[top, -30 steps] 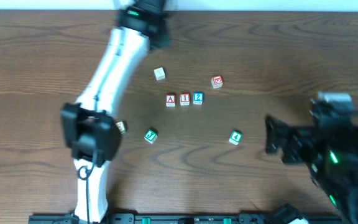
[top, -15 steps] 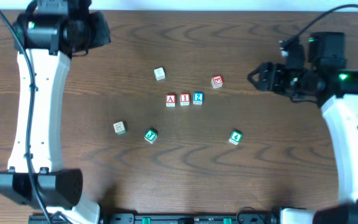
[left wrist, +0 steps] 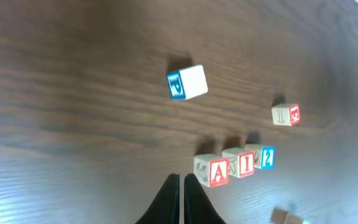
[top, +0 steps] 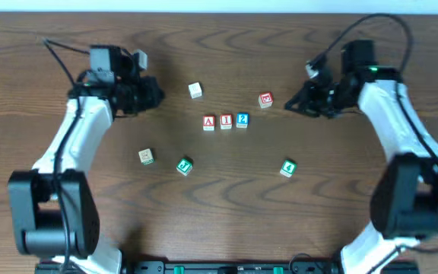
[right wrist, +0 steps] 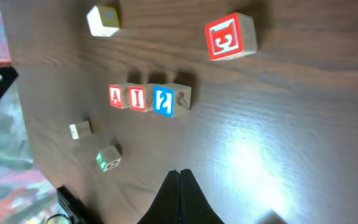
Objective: Spell out Ai2
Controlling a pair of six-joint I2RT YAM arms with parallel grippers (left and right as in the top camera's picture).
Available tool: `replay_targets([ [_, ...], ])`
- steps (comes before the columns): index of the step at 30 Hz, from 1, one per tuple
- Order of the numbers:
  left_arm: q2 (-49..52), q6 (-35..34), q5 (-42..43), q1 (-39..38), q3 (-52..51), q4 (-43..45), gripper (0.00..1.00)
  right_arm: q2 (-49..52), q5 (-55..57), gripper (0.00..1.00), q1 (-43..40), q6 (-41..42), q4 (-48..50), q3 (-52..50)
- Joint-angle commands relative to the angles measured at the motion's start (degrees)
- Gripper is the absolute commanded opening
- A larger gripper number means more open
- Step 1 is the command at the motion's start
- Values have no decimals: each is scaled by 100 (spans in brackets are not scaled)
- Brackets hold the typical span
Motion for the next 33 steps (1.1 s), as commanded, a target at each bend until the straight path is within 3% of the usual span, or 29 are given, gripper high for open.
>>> replay_targets([
  [1,299,-568,155,-256,-81,155,6,286,-254,1,271,227,195,-4],
  [18,946,-1963,-1349,-1294,-83,166,6,973,538,2,616,918,774,-4],
  [33,1233,-2369,-1279,-1497,-83,129,6,1062,866,1,1115,1078,979,-4],
])
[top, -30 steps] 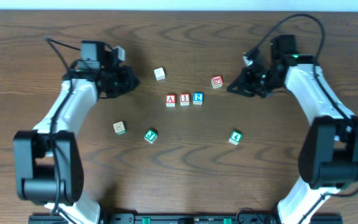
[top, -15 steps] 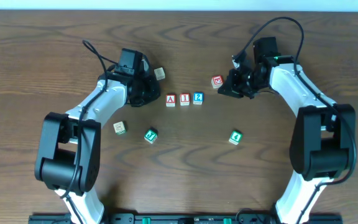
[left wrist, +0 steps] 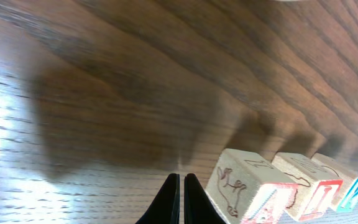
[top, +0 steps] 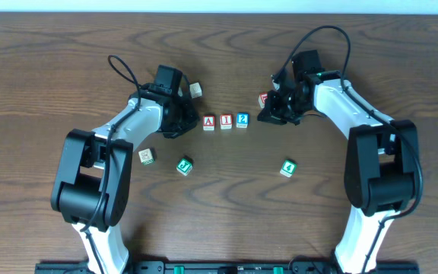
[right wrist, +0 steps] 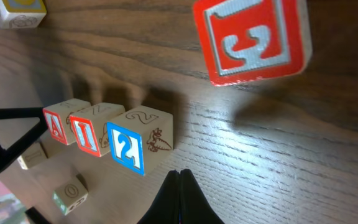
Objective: Spell out Ai2
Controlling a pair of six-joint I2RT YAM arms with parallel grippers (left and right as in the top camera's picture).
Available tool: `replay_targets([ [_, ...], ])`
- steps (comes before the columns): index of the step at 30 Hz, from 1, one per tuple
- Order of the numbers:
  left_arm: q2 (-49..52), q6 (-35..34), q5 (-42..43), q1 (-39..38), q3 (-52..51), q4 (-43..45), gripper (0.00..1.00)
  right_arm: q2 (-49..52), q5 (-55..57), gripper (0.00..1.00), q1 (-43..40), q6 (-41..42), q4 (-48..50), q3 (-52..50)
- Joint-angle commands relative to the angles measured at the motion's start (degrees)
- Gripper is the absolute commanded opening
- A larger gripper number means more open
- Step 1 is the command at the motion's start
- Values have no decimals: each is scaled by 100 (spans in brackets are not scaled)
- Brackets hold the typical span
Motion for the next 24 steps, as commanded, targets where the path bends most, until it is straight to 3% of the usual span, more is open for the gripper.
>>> replay_targets([
  [1,42,-173,-81,-66,-9,0,5,31,98,1,140,111,63,-4],
  [24,42,-334,-125,-260,-9,262,6,380,247,2,487,494,511,-4],
])
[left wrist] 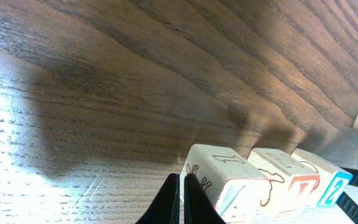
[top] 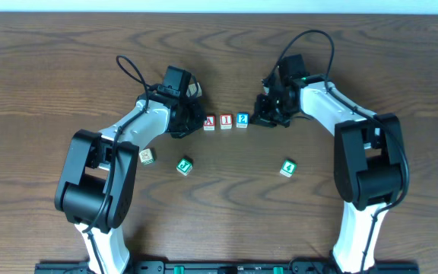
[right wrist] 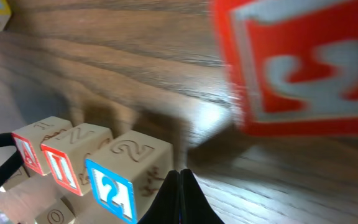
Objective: Spell out Ai2
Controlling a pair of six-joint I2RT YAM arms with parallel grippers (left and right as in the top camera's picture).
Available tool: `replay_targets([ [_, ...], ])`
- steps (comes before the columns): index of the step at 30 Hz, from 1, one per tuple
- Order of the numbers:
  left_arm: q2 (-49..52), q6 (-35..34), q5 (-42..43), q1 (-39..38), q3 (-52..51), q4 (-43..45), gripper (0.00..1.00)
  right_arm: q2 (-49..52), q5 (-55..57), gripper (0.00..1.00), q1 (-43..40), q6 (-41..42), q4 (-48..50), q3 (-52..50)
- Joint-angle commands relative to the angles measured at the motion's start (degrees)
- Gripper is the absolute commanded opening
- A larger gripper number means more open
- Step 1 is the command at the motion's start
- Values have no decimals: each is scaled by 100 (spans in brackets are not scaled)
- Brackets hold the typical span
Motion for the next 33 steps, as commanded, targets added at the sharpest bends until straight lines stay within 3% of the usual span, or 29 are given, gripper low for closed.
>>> replay_targets([
  [1,42,-74,-98,-22,-9,66,5,28,-2,2,142,118,70,-4],
  [33,42,-149,-229,-216,-9,289,6,28,94,2,177,223,111,-4],
])
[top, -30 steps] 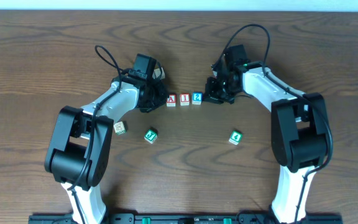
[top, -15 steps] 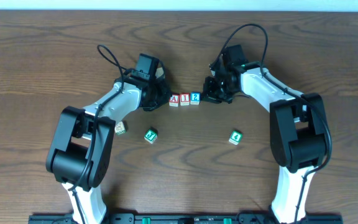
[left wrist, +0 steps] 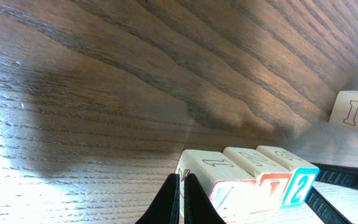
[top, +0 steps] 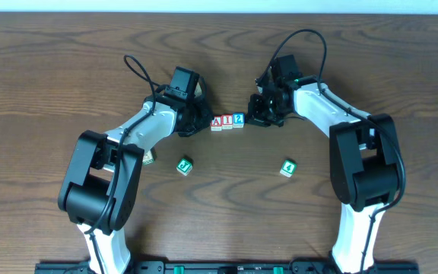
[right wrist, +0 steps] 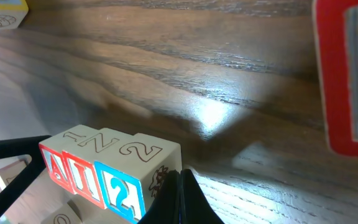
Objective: Spell out Ai2
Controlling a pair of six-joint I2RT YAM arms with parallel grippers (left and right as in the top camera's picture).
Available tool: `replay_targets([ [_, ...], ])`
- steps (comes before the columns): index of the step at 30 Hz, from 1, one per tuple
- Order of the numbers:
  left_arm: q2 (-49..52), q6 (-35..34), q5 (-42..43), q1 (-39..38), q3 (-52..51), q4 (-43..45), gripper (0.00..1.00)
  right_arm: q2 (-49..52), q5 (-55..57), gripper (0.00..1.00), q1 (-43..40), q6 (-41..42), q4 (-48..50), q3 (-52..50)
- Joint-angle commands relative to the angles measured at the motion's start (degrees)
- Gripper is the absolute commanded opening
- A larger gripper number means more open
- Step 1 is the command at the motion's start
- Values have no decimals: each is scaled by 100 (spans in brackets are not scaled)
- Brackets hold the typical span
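Observation:
Three wooden blocks stand in a tight row reading A [top: 216, 122], I [top: 226, 121], 2 [top: 237, 119]. The A and I faces are red, the 2 face is blue. My left gripper [top: 206, 122] is shut, tips against the outer side of the A block [left wrist: 197, 168]. My right gripper [top: 249, 119] is shut too, tips against the outer side of the 2 block [right wrist: 120, 193]. In the right wrist view the A [right wrist: 53, 169] and I [right wrist: 82, 180] faces sit flush beside the 2. Neither gripper holds anything.
A red-faced block [right wrist: 347, 74] lies close to my right gripper's right. Behind the row stands a block with a red I [left wrist: 353, 111]. Two green blocks [top: 184, 165] [top: 287, 167] lie nearer the front. A pale block [top: 147, 157] peeks out by my left arm.
Both shut grippers have moved inward onto the row's two ends. The A block sits further right and the 2 block further left, so the gaps between the blocks have closed.
First both arms were far out to the sides, grippers shut, with the A, I, 2 row loosely spaced in the middle. Then each gripper was close to its end of the row, then nearly touching. Now they bear on both ends and the row is tight.

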Motion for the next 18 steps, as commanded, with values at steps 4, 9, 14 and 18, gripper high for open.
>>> replay_targets([
  [4,39,205,-295,170,-7,-127,6,7,107,1,-81,81,-179,42],
  [9,-101,422,-177,424,114,-358,5,-282,638,2,-157,-26,-577,282],
  [14,-723,933,-160,485,457,-780,6,-968,1202,1,-227,-356,-1349,741],
  [18,-1803,1117,-201,457,535,-1191,5,-2022,1305,2,-361,-695,-1969,925],
])
